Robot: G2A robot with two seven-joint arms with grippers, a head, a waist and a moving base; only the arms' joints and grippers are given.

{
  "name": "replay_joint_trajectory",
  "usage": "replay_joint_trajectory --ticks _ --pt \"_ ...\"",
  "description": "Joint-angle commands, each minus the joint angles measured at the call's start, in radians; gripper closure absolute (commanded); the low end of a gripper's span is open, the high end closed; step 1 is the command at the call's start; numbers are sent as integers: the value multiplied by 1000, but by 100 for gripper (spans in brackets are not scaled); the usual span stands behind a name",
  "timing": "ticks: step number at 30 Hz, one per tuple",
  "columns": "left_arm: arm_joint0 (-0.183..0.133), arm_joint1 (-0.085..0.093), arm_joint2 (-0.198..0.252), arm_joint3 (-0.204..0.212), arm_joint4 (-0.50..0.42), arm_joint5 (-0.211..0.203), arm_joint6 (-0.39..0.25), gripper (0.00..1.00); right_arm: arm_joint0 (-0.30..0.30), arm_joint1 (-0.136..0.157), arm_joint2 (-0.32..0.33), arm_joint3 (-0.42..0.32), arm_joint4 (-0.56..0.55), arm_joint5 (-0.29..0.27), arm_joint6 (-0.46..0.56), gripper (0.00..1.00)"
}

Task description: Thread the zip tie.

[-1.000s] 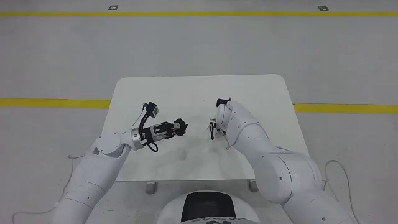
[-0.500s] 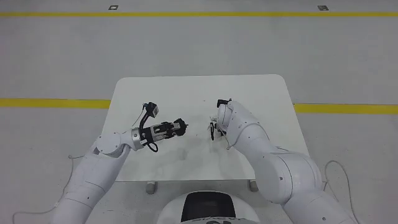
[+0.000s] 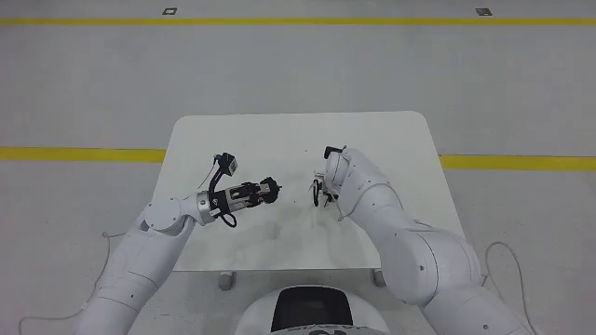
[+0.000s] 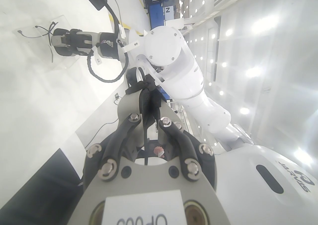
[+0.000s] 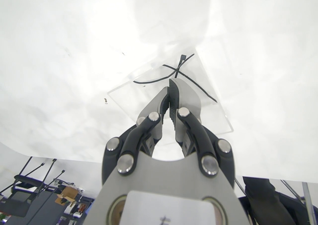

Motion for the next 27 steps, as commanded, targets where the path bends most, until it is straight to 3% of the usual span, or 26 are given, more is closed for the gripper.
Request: replay_joint_trajectory --ticks 1,6,8,9,18,27 --pt "0 0 0 0 0 0 0 100 -4 0 1 -7 0 0 -2 100" --pt "0 0 0 0 0 0 0 100 -9 4 -27 -5 0 0 -14 100" --pt "0 0 0 0 0 0 0 100 -7 4 -41 -1 0 0 -17 84" --pt "0 0 0 0 0 0 0 100 -5 3 -49 2 0 0 -16 82" --pt "0 0 0 0 0 0 0 100 1 -2 -83 9 0 0 -15 92" --pt "0 0 0 0 0 0 0 100 4 -1 -101 22 0 0 -11 84"
